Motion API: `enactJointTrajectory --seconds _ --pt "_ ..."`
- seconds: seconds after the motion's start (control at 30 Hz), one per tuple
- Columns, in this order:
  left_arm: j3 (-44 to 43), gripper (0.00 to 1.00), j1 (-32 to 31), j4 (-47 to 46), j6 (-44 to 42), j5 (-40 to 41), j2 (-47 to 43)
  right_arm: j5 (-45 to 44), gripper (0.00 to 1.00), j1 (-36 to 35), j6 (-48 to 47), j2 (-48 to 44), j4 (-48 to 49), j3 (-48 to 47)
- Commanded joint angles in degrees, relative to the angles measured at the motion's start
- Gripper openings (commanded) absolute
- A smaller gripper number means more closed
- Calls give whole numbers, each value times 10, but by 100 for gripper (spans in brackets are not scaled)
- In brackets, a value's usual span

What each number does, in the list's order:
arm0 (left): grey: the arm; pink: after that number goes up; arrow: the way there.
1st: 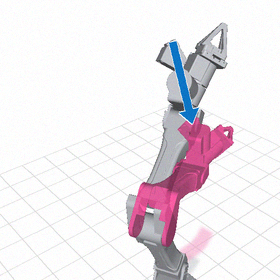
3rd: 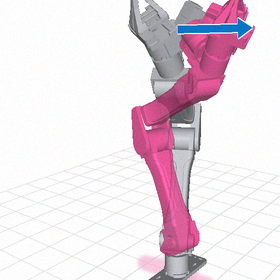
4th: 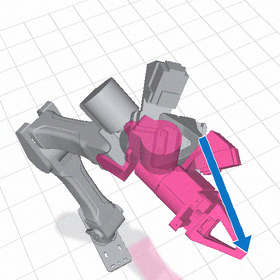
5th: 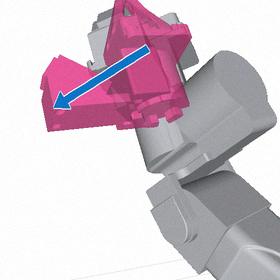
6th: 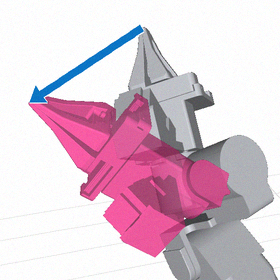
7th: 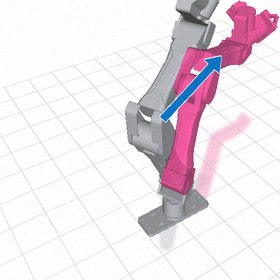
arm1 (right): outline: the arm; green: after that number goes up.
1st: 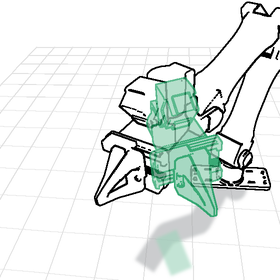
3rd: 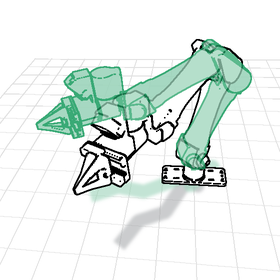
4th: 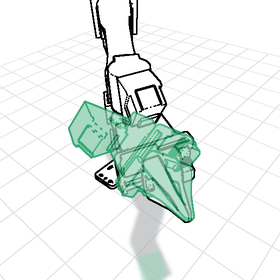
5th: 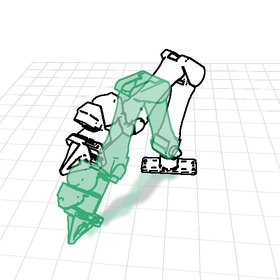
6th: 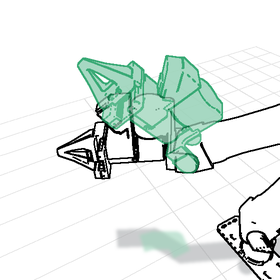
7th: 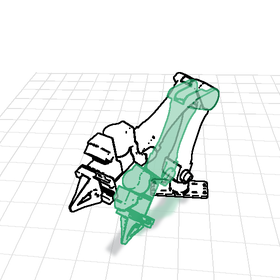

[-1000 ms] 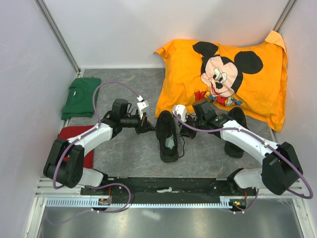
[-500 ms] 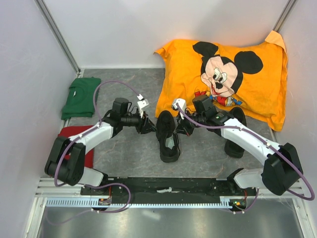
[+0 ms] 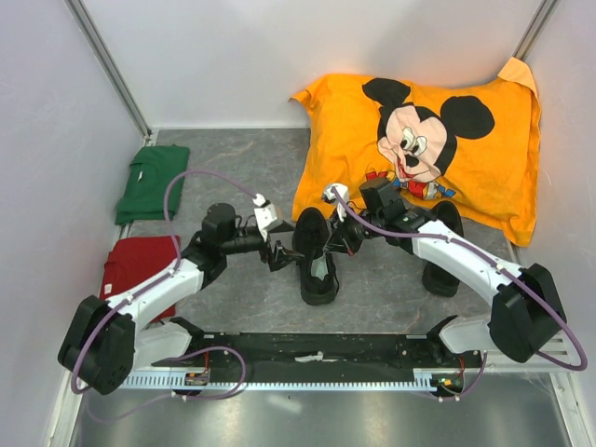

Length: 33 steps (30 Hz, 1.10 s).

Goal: Tie the shoes

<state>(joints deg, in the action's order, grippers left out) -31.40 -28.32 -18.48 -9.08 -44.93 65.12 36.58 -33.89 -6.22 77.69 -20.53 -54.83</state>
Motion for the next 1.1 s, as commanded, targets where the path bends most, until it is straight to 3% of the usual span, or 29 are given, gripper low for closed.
enactJointTrajectory --seconds 0.0,0.3,0.67,1.07 --pt "23 85 -58 -125 4 67 20 19 0 0 45 -4 28 -26" --pt "53 78 -115 -219 7 140 55 36 0 0 114 16 54 -36" --pt "73 74 -135 -241 -5 173 47 57 0 1 177 66 102 -63" --pt "77 68 -133 -250 114 244 66 82 0 1 247 69 181 -34"
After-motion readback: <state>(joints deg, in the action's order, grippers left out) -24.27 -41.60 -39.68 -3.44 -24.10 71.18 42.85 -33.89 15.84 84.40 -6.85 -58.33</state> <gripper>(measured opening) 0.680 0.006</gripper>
